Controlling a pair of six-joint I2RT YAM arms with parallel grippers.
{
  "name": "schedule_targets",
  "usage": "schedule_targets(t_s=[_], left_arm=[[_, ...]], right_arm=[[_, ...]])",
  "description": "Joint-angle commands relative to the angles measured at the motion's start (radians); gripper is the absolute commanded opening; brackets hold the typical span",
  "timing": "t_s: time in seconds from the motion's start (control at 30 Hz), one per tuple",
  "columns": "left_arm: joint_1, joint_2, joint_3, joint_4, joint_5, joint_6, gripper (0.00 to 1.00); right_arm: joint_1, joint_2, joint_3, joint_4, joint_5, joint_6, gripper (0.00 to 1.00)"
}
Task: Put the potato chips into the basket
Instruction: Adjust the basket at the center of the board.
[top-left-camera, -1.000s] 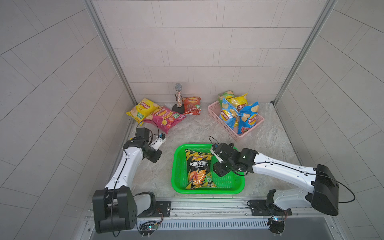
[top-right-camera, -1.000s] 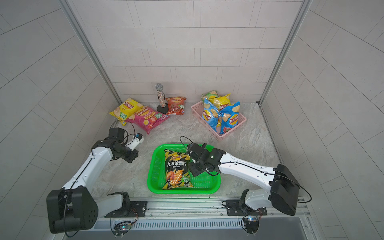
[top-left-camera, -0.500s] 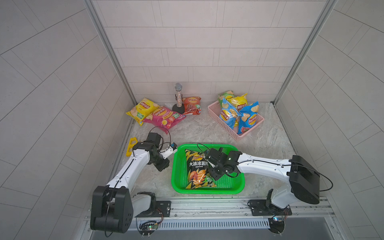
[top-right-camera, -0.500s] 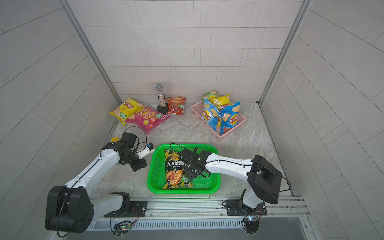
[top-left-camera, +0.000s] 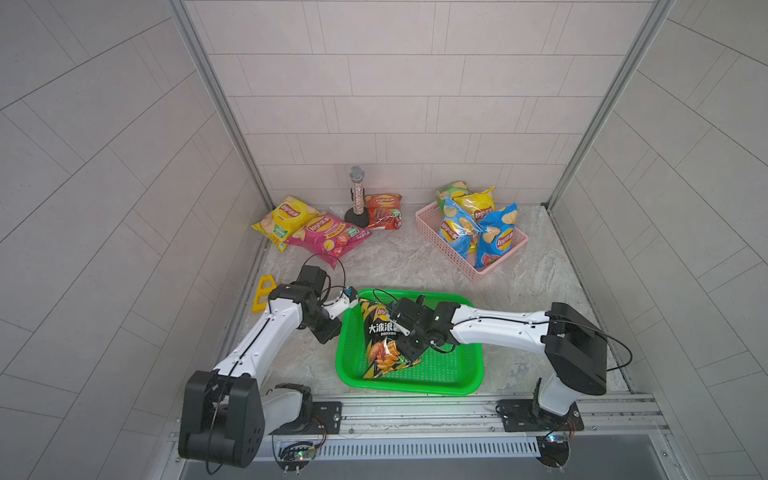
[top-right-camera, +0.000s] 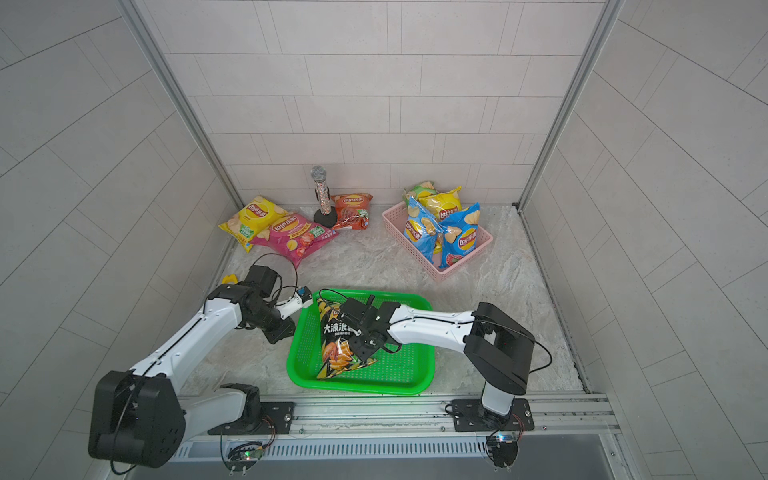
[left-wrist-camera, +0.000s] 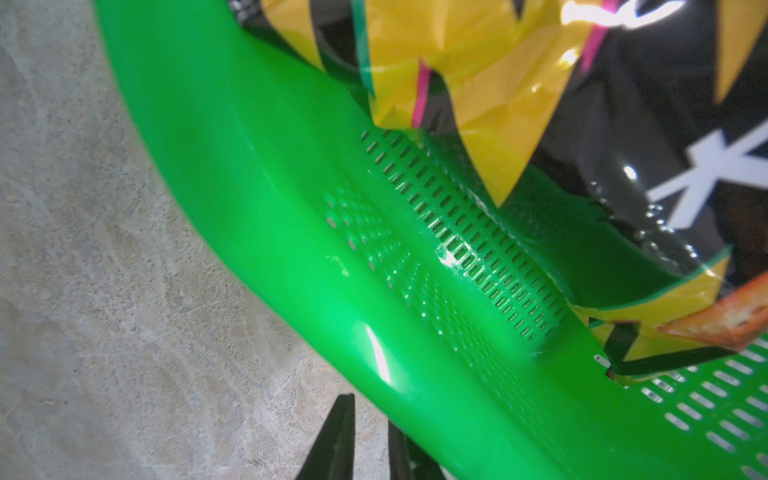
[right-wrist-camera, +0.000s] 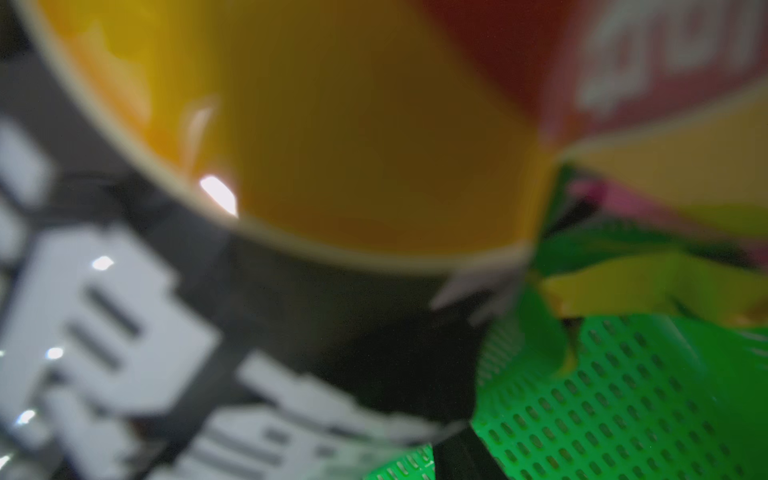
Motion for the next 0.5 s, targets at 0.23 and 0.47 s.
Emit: schedule_targets(t_s=[0.23, 0.47], left_arm=[[-0.011, -0.016, 0.007, -0.025, 0.008, -0.021, 0.22], [-0.009, -0.02, 0.024, 0.044, -0.122, -0.13, 0.22]], right_arm=[[0.009, -0.079, 0.003, -0.063, 0.02, 0.01, 0.53], [-0.044, -0.261, -0.063, -0.16, 0.017, 0.022, 0.59]])
